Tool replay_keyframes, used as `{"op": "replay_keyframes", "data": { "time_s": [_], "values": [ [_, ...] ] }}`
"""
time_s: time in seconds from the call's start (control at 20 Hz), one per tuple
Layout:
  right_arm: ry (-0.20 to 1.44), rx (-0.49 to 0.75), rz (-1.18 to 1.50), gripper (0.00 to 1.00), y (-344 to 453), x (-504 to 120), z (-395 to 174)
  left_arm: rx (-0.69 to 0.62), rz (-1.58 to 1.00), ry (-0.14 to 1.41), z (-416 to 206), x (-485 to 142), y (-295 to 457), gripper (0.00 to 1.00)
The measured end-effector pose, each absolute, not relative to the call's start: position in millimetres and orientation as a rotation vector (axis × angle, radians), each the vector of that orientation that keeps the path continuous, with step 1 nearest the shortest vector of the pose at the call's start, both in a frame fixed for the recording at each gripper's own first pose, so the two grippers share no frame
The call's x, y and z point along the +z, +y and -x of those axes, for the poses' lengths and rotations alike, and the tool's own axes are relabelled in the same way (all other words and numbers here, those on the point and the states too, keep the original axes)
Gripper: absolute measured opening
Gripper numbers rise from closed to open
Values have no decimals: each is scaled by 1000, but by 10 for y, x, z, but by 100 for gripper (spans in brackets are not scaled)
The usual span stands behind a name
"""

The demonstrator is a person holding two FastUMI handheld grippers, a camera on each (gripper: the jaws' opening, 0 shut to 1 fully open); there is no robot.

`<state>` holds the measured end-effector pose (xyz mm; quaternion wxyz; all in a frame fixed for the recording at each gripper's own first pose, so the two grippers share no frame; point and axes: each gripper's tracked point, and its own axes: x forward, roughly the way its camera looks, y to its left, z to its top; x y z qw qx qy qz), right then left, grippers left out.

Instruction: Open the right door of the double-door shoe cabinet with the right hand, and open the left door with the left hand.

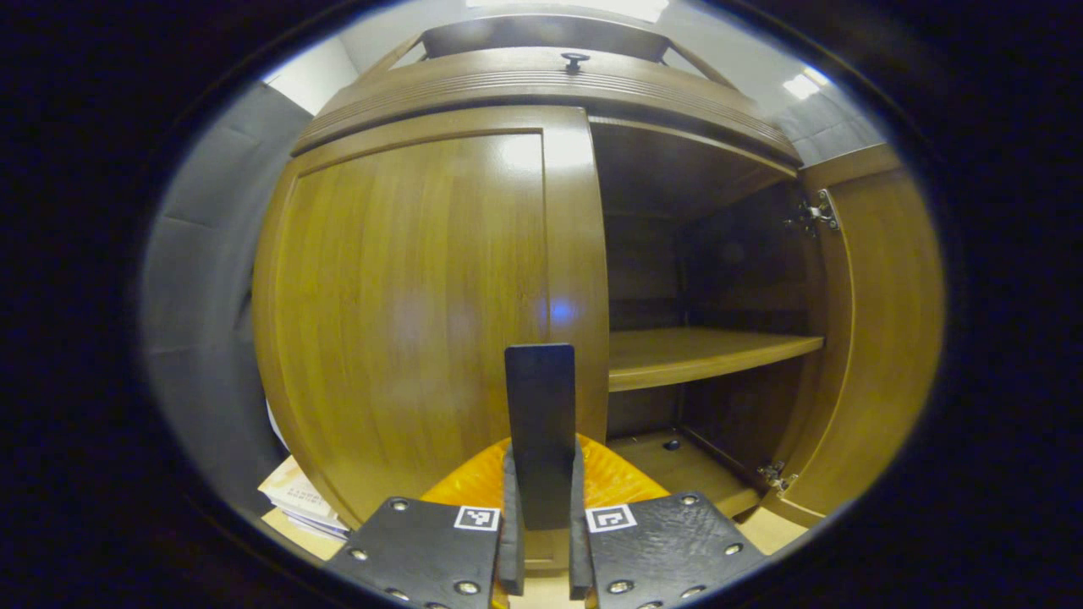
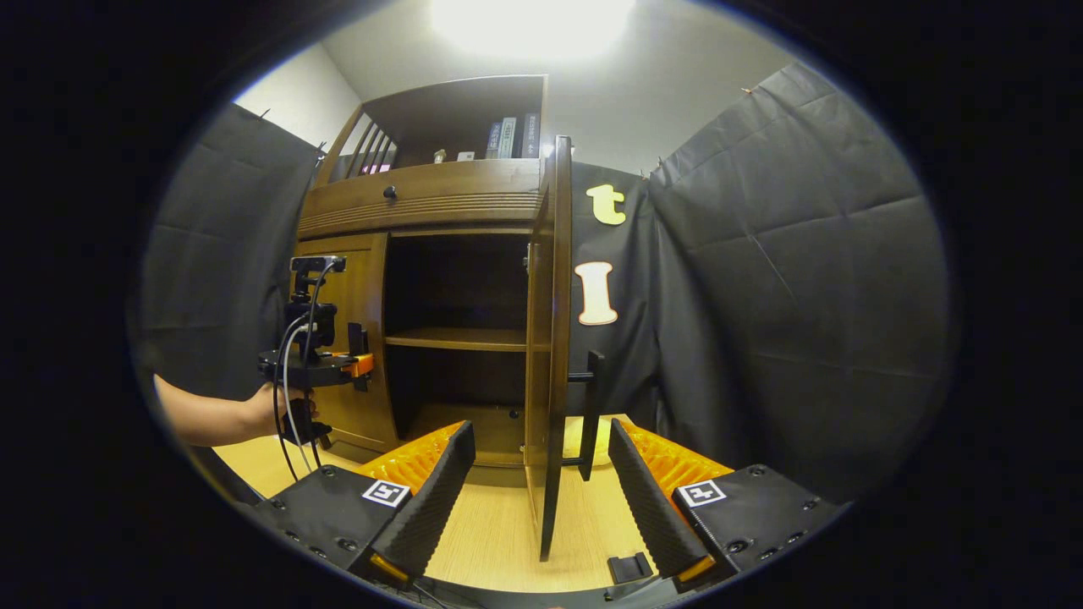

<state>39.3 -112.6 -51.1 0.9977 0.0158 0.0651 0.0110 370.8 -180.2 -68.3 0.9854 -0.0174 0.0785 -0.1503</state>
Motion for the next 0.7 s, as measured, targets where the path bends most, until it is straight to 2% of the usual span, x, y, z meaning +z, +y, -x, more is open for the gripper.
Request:
{"op": "replay_keyframes", "data": {
  "time_s": [0.2,0.35,0.5,0.7],
  "values": [
    [115,16,-29,100,-1099,-448,-376,-310,41,167,-3643,-663,-1769,19],
    [106,22,-32,99,-1049,-414,-336,-321,57,175,-3484,-623,-1698,21],
    [110,31,-40,98,-992,-431,-288,-322,55,175,-3229,-640,-1562,18],
    [111,54,-50,97,-885,-424,-251,-329,63,182,-3080,-566,-1480,21]
  ]
}}
